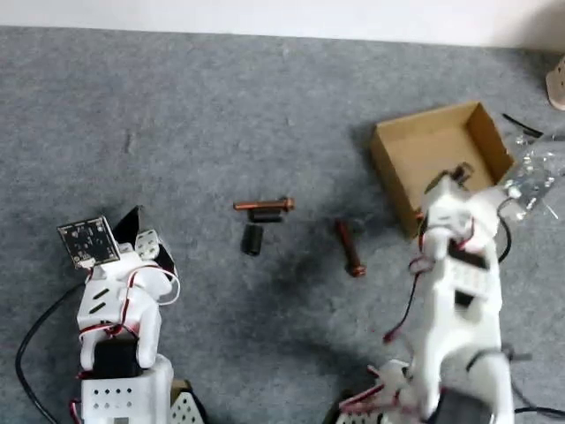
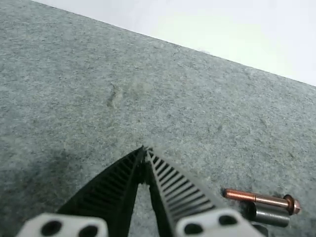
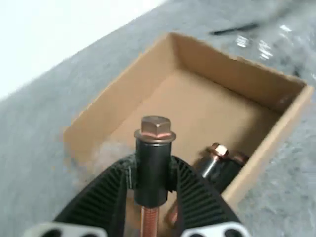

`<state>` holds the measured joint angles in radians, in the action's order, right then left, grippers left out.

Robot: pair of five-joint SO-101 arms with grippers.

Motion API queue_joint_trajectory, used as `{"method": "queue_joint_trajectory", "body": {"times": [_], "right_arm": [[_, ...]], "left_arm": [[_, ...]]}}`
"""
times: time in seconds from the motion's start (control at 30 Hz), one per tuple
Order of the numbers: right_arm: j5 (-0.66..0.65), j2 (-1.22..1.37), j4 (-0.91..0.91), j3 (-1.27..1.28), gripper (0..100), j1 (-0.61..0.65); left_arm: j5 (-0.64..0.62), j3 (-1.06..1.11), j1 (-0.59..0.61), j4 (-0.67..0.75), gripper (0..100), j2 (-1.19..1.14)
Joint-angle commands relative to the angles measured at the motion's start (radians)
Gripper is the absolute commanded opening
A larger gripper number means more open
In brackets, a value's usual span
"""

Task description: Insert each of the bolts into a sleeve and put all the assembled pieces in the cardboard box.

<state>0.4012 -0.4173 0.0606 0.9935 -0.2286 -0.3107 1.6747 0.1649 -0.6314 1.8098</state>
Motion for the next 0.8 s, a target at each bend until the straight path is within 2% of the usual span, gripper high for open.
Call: {"method": "queue_joint_trajectory", "body": {"times": [0.0, 0.23, 0.47, 0.53, 0.67, 0.77], "right_arm": [[0.146, 0.208, -0.085, -0.173, 0.4, -0.021], [0.172, 0.533, -0.084, -0.418, 0.4, -0.018], [0.172, 0.558, -0.082, -0.449, 0.9, -0.019], [0.152, 0.558, -0.082, -0.447, 5.7, -0.019], [0.005, 0.558, -0.082, -0.430, 26.9, -0.005], [-0.021, 0.555, -0.082, -0.410, 31.3, 0.019]], "left_arm": [[0.020, 0.022, 0.010, 0.003, 1, 0.007], [0.020, 0.022, 0.010, 0.003, 1, 0.007], [0.020, 0.022, 0.010, 0.003, 1, 0.007], [0.020, 0.022, 0.010, 0.003, 1, 0.005], [0.020, 0.022, 0.010, 0.003, 1, 0.005], [0.020, 0.022, 0.010, 0.003, 1, 0.004]]}}
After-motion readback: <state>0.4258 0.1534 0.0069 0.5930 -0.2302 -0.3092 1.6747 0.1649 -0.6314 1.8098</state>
